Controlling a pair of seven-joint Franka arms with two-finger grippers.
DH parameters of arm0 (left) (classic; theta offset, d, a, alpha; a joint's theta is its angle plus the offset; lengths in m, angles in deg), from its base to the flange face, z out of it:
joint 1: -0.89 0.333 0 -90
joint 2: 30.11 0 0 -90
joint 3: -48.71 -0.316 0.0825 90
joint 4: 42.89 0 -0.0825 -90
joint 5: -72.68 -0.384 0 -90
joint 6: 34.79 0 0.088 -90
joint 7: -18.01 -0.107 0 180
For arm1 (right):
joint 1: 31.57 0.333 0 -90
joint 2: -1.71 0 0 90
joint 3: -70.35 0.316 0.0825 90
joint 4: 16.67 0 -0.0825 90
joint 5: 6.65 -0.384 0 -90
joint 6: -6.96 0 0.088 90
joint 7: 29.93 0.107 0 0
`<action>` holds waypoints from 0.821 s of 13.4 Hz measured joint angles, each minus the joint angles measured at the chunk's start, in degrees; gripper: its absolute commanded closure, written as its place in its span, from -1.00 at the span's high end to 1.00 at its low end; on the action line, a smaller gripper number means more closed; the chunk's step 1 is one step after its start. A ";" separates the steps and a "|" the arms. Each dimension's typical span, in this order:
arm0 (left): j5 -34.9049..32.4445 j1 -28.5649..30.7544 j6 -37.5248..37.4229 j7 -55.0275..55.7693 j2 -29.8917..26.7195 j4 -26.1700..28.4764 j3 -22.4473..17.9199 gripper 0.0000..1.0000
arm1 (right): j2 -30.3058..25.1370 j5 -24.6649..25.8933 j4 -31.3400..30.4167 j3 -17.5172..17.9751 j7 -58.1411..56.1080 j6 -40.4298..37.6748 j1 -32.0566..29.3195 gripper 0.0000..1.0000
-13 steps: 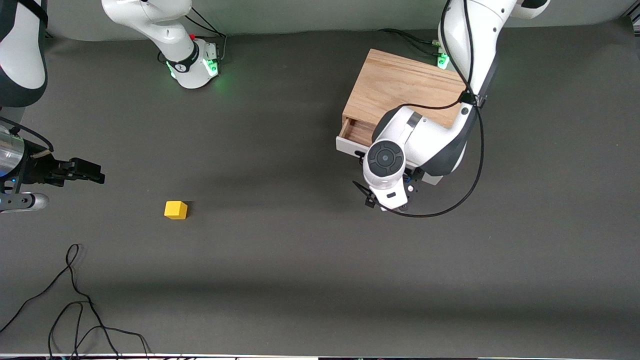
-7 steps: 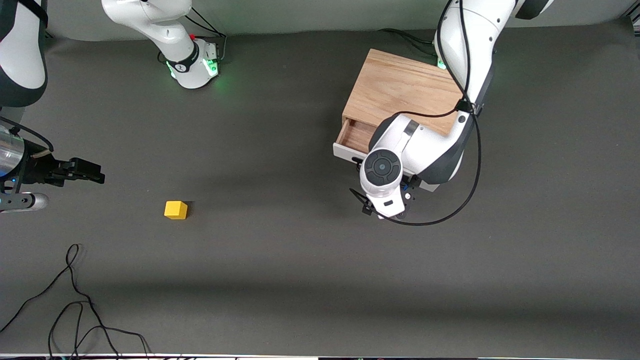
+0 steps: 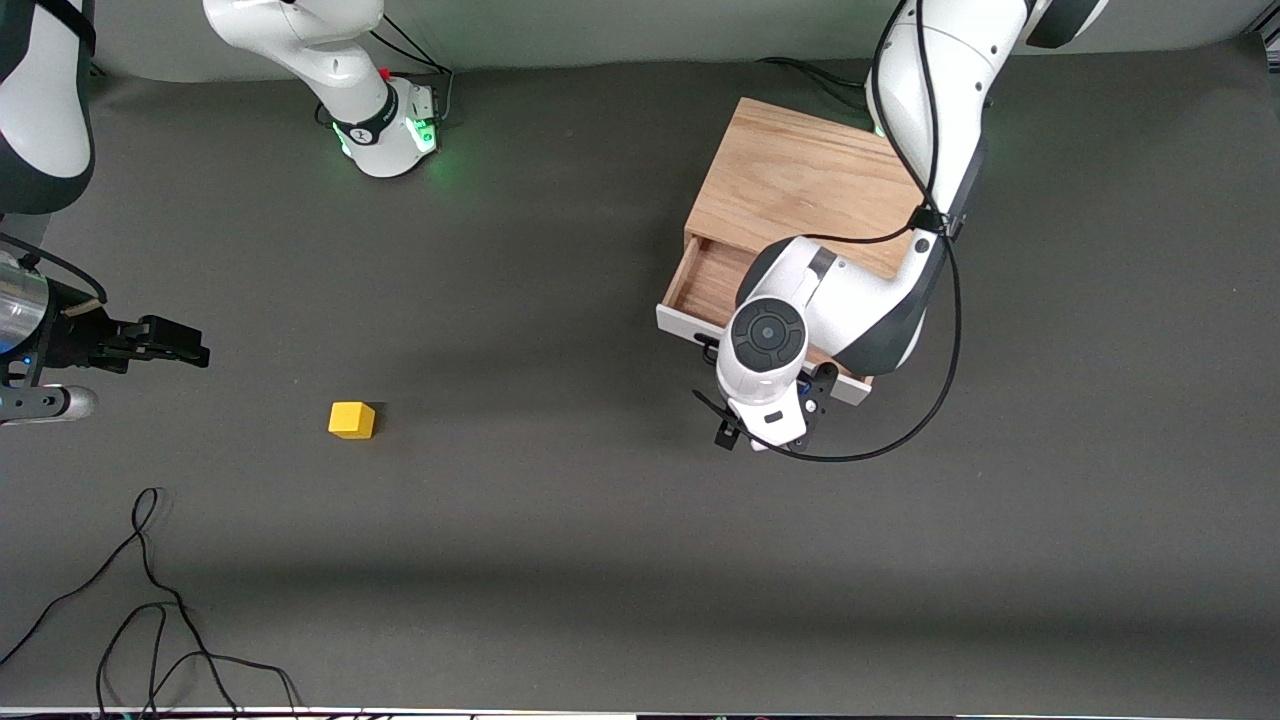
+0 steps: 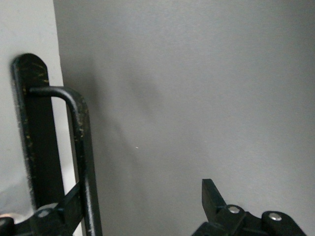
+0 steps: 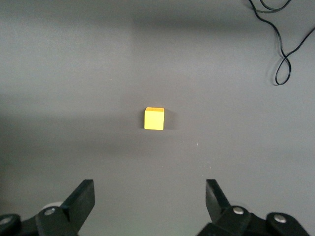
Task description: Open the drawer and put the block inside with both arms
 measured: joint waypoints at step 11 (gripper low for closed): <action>-1.19 0.29 1.71 -1.17 0.70 -8.05 -1.99 1.00 | -0.03 -0.08 0.01 0.04 0.00 -0.27 0.12 1.00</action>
